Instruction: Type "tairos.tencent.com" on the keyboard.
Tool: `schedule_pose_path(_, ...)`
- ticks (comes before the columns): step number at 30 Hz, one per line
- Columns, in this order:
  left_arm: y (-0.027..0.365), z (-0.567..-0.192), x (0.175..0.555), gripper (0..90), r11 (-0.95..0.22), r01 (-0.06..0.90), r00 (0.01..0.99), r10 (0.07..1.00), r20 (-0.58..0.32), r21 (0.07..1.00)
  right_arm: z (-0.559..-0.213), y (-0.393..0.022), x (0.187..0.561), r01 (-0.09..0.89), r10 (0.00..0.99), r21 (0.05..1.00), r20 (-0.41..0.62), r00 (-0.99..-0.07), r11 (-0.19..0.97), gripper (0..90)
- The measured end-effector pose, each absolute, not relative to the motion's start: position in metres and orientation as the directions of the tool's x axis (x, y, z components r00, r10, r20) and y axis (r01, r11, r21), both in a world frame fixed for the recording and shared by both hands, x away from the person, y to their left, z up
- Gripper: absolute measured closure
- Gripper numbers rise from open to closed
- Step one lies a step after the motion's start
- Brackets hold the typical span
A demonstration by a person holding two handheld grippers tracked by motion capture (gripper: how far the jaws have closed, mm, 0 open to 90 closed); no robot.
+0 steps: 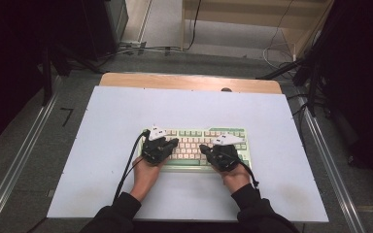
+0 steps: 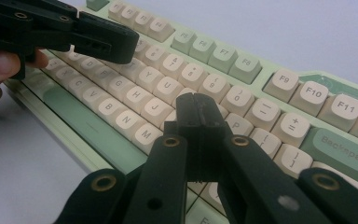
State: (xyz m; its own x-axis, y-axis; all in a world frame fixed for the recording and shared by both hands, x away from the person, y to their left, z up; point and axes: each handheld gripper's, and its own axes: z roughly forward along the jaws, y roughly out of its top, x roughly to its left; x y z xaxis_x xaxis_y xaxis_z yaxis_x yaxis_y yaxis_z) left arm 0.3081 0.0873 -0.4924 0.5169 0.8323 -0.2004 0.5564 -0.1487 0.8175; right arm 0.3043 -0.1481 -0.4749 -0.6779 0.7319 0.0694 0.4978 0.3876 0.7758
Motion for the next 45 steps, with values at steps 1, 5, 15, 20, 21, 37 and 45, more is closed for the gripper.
schedule_pose_path(1,0.088,-0.492,0.308,90.0,-0.149,0.557,0.515,0.833,-0.2,0.817,-0.475,-0.148,0.304,0.498,0.732,0.776,0.069,-0.678,0.387,88.0)
schedule_pose_path(5,0.088,-0.493,0.31,90.0,-0.149,0.559,0.511,0.836,-0.198,0.815,-0.475,-0.148,0.304,0.498,0.732,0.776,0.07,-0.678,0.387,88.0)
schedule_pose_path(15,0.084,-0.497,0.311,90.0,-0.189,0.572,0.522,0.835,-0.176,0.798,-0.476,-0.147,0.304,0.496,0.729,0.774,0.065,-0.681,0.394,88.0)
schedule_pose_path(20,0.087,-0.493,0.31,90.0,-0.161,0.559,0.521,0.832,-0.193,0.813,-0.475,-0.147,0.304,0.499,0.732,0.773,0.067,-0.679,0.392,88.0)
schedule_pose_path(21,0.087,-0.492,0.309,90.0,-0.158,0.555,0.523,0.83,-0.194,0.817,-0.476,-0.147,0.304,0.502,0.733,0.772,0.07,-0.676,0.39,88.0)
schedule_pose_path(37,0.107,-0.485,0.303,90.0,-0.132,0.546,0.499,0.845,-0.194,0.828,-0.475,-0.148,0.304,0.501,0.733,0.773,0.068,-0.677,0.391,88.0)
schedule_pose_path(45,0.117,-0.487,0.302,90.0,-0.129,0.557,0.481,0.856,-0.191,0.82,-0.475,-0.148,0.304,0.501,0.732,0.772,0.069,-0.678,0.391,88.0)
